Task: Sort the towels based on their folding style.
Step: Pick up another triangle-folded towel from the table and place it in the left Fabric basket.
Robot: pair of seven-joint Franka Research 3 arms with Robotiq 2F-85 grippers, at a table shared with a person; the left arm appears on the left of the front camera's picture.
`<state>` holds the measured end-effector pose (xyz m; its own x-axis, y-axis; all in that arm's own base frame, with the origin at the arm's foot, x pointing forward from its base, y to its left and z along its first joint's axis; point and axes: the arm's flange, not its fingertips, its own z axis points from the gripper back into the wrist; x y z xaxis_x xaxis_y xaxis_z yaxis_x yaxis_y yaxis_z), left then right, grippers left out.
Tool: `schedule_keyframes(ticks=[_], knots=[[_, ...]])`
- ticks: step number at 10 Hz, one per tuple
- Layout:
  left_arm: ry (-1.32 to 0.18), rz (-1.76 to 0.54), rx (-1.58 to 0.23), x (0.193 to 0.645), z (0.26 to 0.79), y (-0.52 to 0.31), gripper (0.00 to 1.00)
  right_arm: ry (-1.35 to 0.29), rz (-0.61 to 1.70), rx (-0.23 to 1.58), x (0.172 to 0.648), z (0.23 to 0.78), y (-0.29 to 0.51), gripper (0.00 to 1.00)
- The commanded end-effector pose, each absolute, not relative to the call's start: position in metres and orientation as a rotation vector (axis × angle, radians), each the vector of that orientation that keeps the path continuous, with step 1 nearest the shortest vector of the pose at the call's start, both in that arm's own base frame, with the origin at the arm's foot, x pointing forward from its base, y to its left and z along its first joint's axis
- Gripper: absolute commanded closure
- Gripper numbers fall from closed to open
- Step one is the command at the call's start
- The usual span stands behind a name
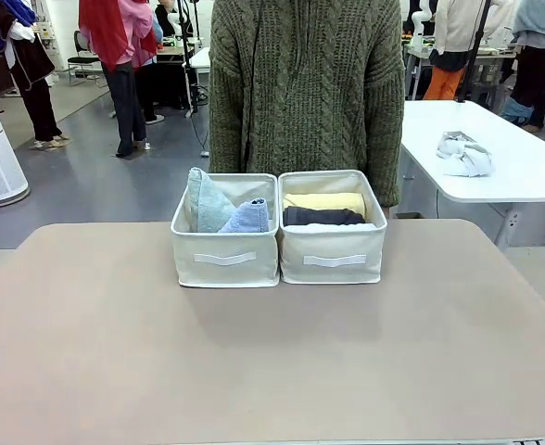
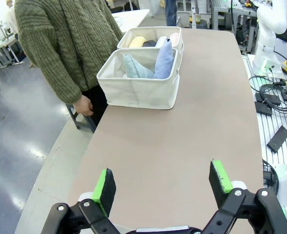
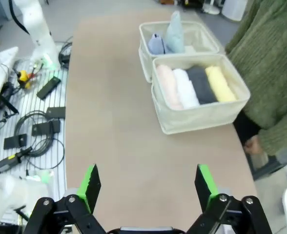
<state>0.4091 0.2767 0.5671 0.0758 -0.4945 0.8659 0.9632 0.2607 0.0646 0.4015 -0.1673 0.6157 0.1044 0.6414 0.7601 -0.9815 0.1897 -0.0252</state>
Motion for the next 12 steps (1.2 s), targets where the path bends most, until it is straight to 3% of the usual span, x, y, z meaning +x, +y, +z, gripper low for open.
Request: schedule_keyframes(ticks=[1, 4, 5, 12], knots=[[-0.928, -1.217, -0.627, 0.406, 0.568, 0.276, 0.00, -0.745, 1.316, 0.575, 0.417, 0.607, -0.180, 0.00], [-0.928, -1.217, -0.627, 0.406, 0.568, 0.276, 0.00, -0.913, 1.216, 0.608, 0.412, 0.611, -0.206, 0.00], [-0.928, -1.217, -0.627, 0.406, 0.568, 0.276, 0.00, -0.781, 1.283, 0.578, 0.414, 0.594, -0.198, 0.00], [-0.928, -1.217, -0.627, 0.406, 0.568, 0.276, 0.00, -0.781, 1.283, 0.578, 0.414, 0.594, -0.198, 0.00]])
